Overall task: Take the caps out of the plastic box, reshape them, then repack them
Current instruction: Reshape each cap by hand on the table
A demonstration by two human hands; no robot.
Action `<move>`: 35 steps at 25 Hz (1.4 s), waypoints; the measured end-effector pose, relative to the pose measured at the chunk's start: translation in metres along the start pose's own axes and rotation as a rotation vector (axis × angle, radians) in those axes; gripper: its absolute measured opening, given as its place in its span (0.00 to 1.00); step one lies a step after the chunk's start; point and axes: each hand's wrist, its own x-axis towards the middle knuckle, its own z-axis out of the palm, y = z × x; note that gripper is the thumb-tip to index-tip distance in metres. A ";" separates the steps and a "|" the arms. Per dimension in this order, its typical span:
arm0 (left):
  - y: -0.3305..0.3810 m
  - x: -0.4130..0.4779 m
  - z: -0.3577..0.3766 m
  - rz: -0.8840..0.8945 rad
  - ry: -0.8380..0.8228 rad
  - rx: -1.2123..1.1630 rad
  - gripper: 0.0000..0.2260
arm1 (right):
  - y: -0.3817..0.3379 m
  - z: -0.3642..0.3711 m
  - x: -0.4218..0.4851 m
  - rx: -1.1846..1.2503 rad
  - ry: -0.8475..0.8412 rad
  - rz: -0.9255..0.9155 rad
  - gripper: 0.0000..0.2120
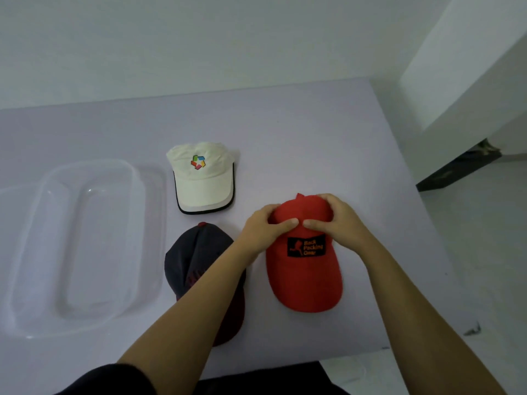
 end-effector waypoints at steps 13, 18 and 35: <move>0.011 -0.005 0.005 0.168 -0.123 -0.193 0.08 | 0.018 -0.006 -0.004 0.235 -0.184 -0.005 0.28; 0.012 -0.001 0.004 0.200 -0.089 -0.149 0.07 | 0.027 0.000 0.002 0.154 -0.249 0.103 0.41; -0.021 0.013 -0.001 0.039 0.048 0.214 0.22 | 0.032 0.012 0.014 0.226 0.141 0.101 0.26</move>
